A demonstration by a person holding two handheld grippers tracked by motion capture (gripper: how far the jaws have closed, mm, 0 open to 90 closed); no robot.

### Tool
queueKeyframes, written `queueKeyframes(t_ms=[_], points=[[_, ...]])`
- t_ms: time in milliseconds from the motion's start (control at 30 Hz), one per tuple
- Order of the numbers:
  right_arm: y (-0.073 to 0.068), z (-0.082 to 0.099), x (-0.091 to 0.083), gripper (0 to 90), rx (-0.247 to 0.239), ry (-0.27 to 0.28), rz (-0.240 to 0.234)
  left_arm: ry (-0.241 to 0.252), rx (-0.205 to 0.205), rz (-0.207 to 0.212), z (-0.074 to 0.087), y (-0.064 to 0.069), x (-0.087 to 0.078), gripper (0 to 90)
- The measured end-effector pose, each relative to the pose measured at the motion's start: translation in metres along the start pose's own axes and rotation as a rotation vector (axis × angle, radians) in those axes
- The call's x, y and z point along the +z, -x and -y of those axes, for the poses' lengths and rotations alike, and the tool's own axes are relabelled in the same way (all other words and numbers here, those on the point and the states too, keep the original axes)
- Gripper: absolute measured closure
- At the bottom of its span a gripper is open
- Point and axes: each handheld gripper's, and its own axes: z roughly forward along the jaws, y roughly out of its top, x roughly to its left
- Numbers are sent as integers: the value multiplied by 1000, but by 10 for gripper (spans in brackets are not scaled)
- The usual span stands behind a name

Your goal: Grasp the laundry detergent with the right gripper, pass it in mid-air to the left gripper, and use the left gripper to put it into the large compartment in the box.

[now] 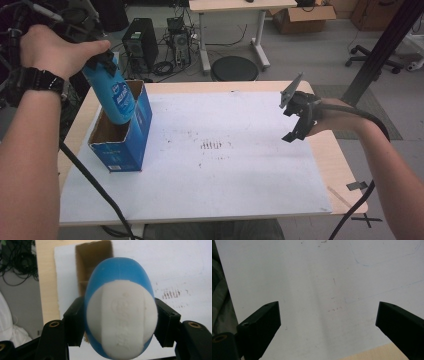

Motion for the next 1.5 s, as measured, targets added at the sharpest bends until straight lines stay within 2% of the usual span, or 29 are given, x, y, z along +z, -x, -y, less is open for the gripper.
queueKeyframes(t_ms=[133,367,667,867,1100,1500], points=[[1,4,-1,59,7,-1,5,2,-45,-21,3,-13,7,381],[2,8,-1,59,14,-11,3,-4,-70,-37,8,-22,19,381],[2,11,3,59,17,-19,-6,-35,-55,-53,14,-21,48,381],[2,12,7,61,20,-27,-11,-69,-41,-59,19,-20,75,381],[2,15,9,61,24,-33,-19,-104,-39,-55,25,-21,104,381],[3,15,13,61,29,-38,-29,-146,-36,-41,35,-20,139,381]])
